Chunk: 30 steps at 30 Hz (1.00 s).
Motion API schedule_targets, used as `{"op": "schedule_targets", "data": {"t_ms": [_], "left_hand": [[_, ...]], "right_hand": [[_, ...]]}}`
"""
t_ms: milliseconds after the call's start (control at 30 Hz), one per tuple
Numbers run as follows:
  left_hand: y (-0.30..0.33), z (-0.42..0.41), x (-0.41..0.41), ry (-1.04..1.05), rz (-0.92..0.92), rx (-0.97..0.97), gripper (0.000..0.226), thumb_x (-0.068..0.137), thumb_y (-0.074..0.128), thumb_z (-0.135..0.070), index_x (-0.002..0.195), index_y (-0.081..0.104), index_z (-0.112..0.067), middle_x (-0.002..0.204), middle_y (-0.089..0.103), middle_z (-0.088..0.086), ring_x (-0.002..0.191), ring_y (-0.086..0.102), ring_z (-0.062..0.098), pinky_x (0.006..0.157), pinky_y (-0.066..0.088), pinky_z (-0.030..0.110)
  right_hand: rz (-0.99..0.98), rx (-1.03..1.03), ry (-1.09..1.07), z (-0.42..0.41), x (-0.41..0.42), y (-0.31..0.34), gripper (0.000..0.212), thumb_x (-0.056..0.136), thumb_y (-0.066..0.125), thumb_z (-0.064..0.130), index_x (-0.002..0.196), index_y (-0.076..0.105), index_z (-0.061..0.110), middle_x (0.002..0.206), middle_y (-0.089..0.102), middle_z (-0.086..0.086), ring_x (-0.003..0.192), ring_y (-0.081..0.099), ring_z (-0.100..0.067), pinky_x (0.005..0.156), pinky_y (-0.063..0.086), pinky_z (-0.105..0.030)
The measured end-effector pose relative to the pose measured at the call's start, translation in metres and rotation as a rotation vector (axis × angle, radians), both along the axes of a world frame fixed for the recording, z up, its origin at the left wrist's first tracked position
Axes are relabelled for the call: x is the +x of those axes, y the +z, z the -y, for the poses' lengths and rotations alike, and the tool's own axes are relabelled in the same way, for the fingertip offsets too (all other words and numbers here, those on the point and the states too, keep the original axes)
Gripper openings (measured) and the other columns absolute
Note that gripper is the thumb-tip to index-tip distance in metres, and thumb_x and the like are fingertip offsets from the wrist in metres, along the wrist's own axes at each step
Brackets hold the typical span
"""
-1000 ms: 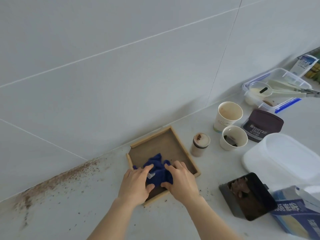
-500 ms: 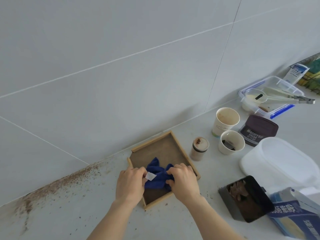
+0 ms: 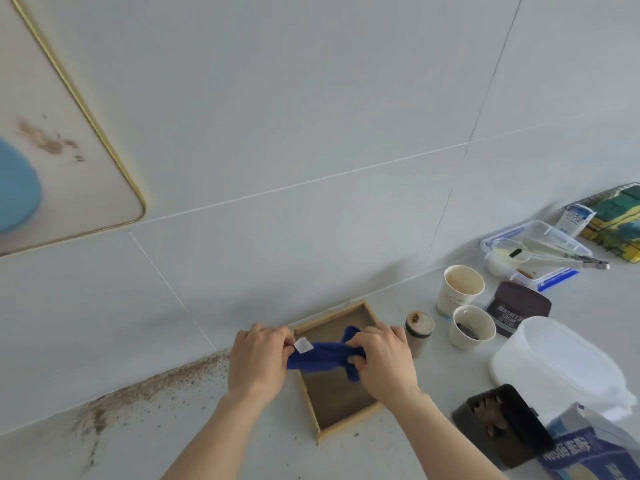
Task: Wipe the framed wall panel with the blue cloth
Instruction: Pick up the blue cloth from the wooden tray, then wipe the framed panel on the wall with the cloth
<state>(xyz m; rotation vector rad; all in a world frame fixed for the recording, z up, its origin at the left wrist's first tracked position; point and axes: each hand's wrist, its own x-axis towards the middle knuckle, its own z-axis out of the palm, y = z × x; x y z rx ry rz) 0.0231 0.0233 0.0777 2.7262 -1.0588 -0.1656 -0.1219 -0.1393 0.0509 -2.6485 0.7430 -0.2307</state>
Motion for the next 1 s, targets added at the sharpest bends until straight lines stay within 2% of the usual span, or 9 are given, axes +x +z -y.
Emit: {"op": "schedule_targets", "data": {"t_ms": [167,267,433,500,600,833,1000], "left_hand": [[0.033,-0.041,0.017,0.020,0.052,-0.083,0.018,0.100,0.052,-0.025,0.102,0.068,-0.031,0.099,0.073,-0.011,0.104,0.055,0.017,0.084,0.032,0.029],[0.055,-0.072,0.028,0.047,0.093,-0.142,0.020,0.099,0.052,-0.023,0.101,0.070,-0.031,0.097,0.073,-0.013,0.103,0.056,0.016,0.083,0.028,0.028],[0.090,-0.131,0.049,0.100,0.166,-0.210,0.021,0.100,0.051,-0.022,0.100,0.069,-0.031,0.097,0.073,-0.014,0.098,0.054,0.014,0.083,0.027,0.026],[0.103,-0.151,0.058,0.118,0.187,-0.249,0.021,0.100,0.052,-0.021,0.099,0.070,-0.030,0.095,0.074,-0.013,0.093,0.051,0.015,0.083,0.028,0.027],[0.122,-0.181,0.071,0.138,0.232,-0.269,0.020,0.101,0.051,-0.024,0.099,0.069,-0.031,0.096,0.073,-0.014,0.098,0.054,0.016,0.084,0.032,0.028],[0.153,-0.237,0.099,0.187,0.344,-0.346,0.016,0.095,0.060,-0.020,0.088,0.071,-0.030,0.085,0.074,-0.013,0.092,0.059,0.020,0.078,0.034,0.031],[0.172,-0.257,0.110,0.203,0.379,-0.358,0.016,0.098,0.057,-0.022,0.092,0.070,-0.030,0.089,0.074,-0.012,0.095,0.058,0.020,0.079,0.033,0.031]], "right_hand": [[0.034,-0.056,0.021,-0.031,0.014,0.042,0.021,0.095,0.059,0.020,0.105,0.073,0.032,0.099,0.069,0.012,0.095,0.042,-0.015,0.087,0.023,-0.028],[0.069,-0.095,0.040,-0.057,0.029,0.064,0.025,0.090,0.058,0.020,0.104,0.073,0.035,0.092,0.067,0.013,0.093,0.044,-0.016,0.085,0.025,-0.027],[0.152,-0.156,0.080,-0.103,0.059,0.101,0.026,0.089,0.060,0.019,0.104,0.075,0.034,0.090,0.070,0.008,0.096,0.053,-0.019,0.085,0.028,-0.026],[0.166,-0.162,0.101,-0.120,0.072,0.115,0.028,0.090,0.059,0.019,0.106,0.075,0.034,0.092,0.070,0.008,0.098,0.053,-0.019,0.087,0.028,-0.026],[0.179,-0.180,0.147,-0.143,0.090,0.137,0.027,0.093,0.058,0.021,0.110,0.074,0.035,0.097,0.071,0.009,0.102,0.054,-0.019,0.089,0.026,-0.026],[0.232,-0.226,0.211,-0.191,0.124,0.182,0.024,0.095,0.054,0.022,0.106,0.071,0.034,0.095,0.068,0.010,0.098,0.054,-0.021,0.087,0.029,-0.027],[0.213,-0.204,0.215,-0.211,0.141,0.202,0.022,0.100,0.049,0.022,0.109,0.067,0.030,0.102,0.064,0.006,0.095,0.058,-0.024,0.083,0.030,-0.029]]}}
